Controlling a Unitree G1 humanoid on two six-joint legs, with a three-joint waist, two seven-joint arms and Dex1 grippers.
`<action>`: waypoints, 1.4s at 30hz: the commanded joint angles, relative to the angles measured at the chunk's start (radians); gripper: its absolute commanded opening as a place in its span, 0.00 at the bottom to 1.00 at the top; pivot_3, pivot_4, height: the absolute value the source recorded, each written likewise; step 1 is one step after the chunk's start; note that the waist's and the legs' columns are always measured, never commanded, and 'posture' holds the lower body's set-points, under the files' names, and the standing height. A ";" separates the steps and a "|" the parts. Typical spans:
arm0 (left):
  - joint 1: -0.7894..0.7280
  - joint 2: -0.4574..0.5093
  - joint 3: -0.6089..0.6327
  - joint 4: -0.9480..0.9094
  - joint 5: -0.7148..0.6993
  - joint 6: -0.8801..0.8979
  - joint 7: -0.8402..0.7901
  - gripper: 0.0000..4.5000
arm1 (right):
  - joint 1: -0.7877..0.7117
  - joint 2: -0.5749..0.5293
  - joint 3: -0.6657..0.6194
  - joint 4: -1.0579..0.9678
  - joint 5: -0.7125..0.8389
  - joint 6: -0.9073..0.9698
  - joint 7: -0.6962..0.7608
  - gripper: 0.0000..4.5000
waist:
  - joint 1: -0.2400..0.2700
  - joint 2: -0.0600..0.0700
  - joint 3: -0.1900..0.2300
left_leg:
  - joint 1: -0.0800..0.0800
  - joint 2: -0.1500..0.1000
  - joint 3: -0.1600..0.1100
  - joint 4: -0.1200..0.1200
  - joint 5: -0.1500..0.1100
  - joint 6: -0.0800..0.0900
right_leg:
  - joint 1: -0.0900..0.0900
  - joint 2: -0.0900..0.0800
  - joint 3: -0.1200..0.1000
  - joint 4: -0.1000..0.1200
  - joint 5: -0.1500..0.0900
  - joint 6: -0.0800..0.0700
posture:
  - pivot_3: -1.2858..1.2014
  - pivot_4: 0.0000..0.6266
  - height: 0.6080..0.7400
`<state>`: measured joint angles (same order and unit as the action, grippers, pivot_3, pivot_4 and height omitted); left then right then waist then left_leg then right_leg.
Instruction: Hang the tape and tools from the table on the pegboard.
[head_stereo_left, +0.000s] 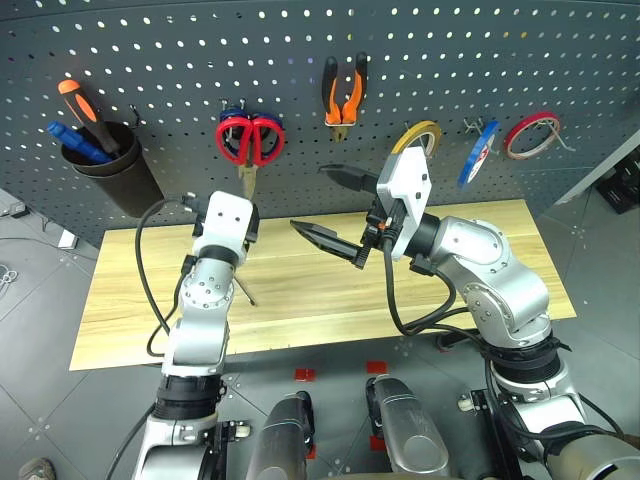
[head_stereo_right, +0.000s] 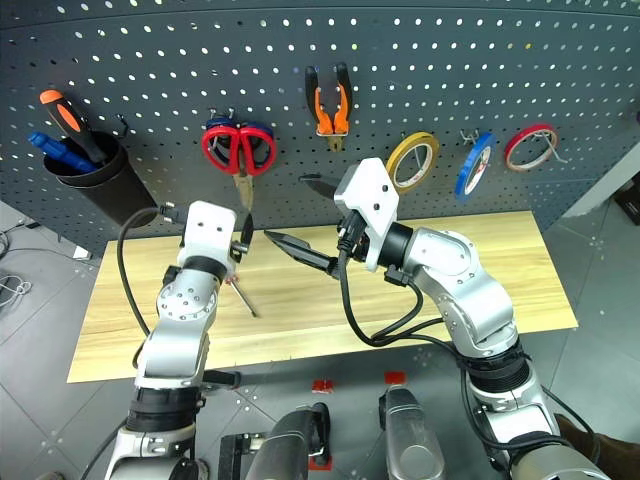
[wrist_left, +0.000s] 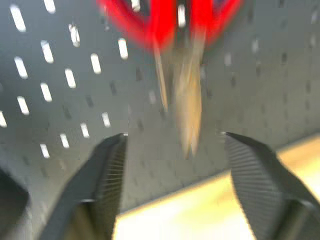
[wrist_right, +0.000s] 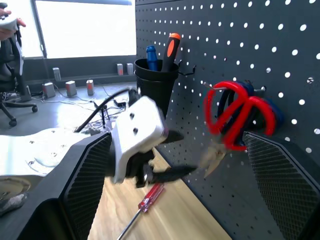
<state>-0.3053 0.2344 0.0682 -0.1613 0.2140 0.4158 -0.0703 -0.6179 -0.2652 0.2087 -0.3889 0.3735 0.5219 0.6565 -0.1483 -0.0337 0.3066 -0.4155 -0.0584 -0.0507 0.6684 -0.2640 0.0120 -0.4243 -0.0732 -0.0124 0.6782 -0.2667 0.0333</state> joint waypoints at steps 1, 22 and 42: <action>0.051 -0.023 0.046 -0.081 -0.025 0.089 0.019 0.99 | 0.016 -0.009 0.021 -0.058 -0.004 0.024 -0.015 1.00 | 0.000 0.000 0.000 | 0.000 0.000 0.000 0.000 0.000 0.000 | 0.000 0.000 0.000 0.000 0.000 0.000 | 0.39 0.49 1.00; -0.335 0.021 0.437 0.598 -0.372 0.254 0.122 0.99 | -0.155 0.078 0.160 -0.060 -0.051 0.378 -0.116 1.00 | 0.007 -0.008 0.019 | -0.003 -0.001 -0.002 0.009 -0.001 0.001 | 0.000 0.000 -0.001 0.001 0.001 0.001 | 0.39 0.62 1.00; -0.118 0.091 0.373 0.366 -0.429 0.324 0.059 0.17 | -0.196 -0.034 0.172 -0.076 -0.018 0.409 -0.016 1.00 | -0.017 -0.007 0.022 | -0.003 0.000 -0.001 0.008 -0.001 -0.001 | -0.001 0.000 0.000 0.001 0.001 0.001 | 0.38 0.52 1.00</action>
<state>-0.4753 0.2971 0.4421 0.3488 -0.2048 0.7352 0.0059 -0.7989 -0.3029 0.3955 -0.4264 0.3527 0.9653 0.6327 -0.1656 -0.0411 0.3287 -0.4188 -0.0582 -0.0519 0.6762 -0.2654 0.0111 -0.4258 -0.0729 -0.0125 0.6793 -0.2661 0.0343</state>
